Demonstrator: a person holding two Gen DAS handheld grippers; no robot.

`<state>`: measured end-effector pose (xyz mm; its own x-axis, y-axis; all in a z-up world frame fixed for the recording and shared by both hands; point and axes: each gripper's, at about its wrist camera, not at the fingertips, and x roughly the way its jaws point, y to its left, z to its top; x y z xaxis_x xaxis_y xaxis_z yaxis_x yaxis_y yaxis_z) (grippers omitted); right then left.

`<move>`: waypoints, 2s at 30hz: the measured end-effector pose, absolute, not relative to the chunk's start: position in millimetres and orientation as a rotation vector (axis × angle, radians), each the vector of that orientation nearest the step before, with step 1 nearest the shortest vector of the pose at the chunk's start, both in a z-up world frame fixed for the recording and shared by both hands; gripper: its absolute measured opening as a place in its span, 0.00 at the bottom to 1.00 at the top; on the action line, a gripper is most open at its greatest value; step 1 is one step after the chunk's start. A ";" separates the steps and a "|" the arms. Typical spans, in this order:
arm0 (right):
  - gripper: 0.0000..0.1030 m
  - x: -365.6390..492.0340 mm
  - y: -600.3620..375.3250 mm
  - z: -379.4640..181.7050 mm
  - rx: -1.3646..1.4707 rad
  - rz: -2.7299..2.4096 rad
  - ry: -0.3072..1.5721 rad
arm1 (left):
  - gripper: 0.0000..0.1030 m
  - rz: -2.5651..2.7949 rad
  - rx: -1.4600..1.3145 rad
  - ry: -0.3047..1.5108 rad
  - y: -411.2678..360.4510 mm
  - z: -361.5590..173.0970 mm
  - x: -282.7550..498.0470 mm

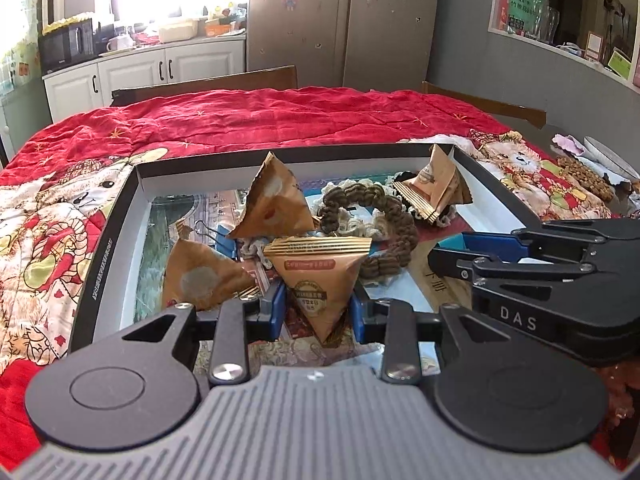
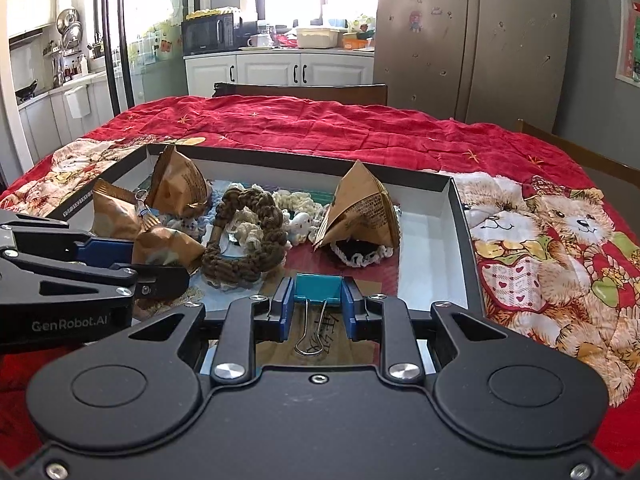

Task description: Organize objects

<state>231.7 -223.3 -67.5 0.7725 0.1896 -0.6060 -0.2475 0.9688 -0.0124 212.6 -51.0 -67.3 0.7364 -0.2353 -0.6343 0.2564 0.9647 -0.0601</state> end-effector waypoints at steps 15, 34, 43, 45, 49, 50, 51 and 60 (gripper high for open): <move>0.24 231.0 -222.4 -69.0 -0.110 0.233 0.635 | 0.44 -0.268 0.038 0.689 -52.1 -67.4 211.4; 0.36 221.5 -225.4 -64.2 -0.089 0.250 0.629 | 0.64 -0.264 0.050 0.628 -53.7 -51.9 197.4; 0.37 209.7 -226.3 -53.1 -0.087 0.257 0.603 | 0.71 -0.267 0.050 0.591 -54.1 -40.7 184.6; 0.38 206.8 -227.3 -49.8 -0.082 0.258 0.596 | 0.71 -0.266 0.051 0.580 -53.2 -37.0 180.7; 0.40 200.3 -228.4 -42.7 -0.079 0.261 0.584 | 0.76 -0.271 0.047 0.563 -50.7 -29.2 172.7; 0.41 198.2 -228.7 -40.9 -0.079 0.262 0.580 | 0.78 -0.273 0.047 0.557 -50.1 -27.2 170.1; 0.41 195.8 -229.2 -38.7 -0.078 0.263 0.577 | 0.78 -0.275 0.049 0.549 -49.6 -25.0 167.3; 0.48 167.6 -227.7 -17.3 -0.081 0.290 0.540 | 0.83 -0.277 0.064 0.505 -42.5 -6.6 143.4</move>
